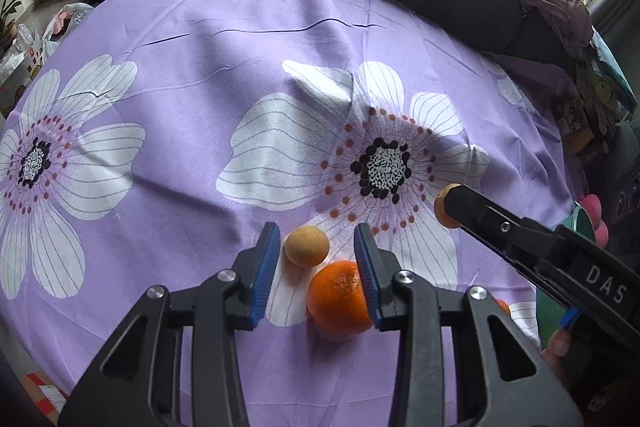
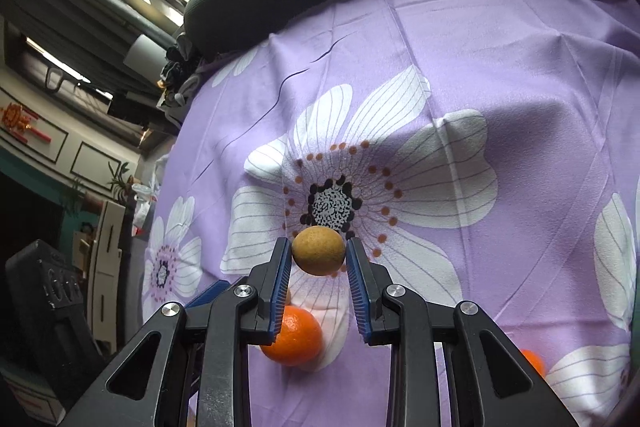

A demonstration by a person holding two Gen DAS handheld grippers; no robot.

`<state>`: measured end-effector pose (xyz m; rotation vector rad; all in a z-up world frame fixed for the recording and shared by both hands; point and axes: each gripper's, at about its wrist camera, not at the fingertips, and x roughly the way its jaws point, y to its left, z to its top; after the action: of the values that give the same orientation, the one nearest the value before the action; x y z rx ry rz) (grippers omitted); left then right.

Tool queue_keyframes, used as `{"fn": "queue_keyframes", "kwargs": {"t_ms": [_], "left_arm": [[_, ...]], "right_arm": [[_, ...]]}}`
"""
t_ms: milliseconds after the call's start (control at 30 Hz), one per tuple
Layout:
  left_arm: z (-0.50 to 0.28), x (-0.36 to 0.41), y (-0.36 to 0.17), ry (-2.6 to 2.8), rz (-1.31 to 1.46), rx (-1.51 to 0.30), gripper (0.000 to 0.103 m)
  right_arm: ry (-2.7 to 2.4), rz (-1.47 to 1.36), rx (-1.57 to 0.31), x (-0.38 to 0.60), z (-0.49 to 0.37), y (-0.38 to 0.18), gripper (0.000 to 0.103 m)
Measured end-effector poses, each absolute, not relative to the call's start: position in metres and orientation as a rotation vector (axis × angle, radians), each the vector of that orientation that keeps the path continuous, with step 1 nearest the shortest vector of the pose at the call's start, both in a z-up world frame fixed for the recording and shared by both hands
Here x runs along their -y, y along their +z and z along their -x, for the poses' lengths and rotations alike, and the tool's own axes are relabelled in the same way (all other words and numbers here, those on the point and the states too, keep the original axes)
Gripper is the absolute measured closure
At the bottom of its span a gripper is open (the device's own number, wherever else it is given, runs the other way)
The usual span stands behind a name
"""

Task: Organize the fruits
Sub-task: 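Lift the tan fruit and carry it over the bowl with the right tool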

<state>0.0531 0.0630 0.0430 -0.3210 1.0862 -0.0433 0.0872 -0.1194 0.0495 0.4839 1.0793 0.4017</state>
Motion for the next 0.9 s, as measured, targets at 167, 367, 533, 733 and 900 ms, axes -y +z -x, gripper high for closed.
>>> {"fn": "queue_keyframes", "kwargs": {"t_ms": [167, 367, 533, 733, 900], "left_arm": [[-0.058, -0.055, 0.035, -0.017, 0.267, -1.11, 0.066], [-0.065, -0.052, 0.021, -0.017, 0.261, -1.149, 0.066], [-0.068, -0.054, 0.015, -0.019, 0.289, -1.144, 0.066], [-0.067, -0.054, 0.012, -0.013, 0.282, -1.107, 0.077], [-0.058, -0.055, 0.022, 0.014, 0.288, -1.06, 0.077]], "right_arm": [[0.379, -0.5, -1.052, 0.129, -0.08, 0.056, 0.073], [0.392, -0.505, -1.018, 0.138, -0.067, 0.068, 0.073], [0.37, -0.511, -0.986, 0.148, -0.062, 0.074, 0.073], [0.35, -0.533, -1.0, 0.155, -0.062, 0.07, 0.073], [0.338, -0.524, -0.99, 0.157, -0.059, 0.073, 0.073]]}}
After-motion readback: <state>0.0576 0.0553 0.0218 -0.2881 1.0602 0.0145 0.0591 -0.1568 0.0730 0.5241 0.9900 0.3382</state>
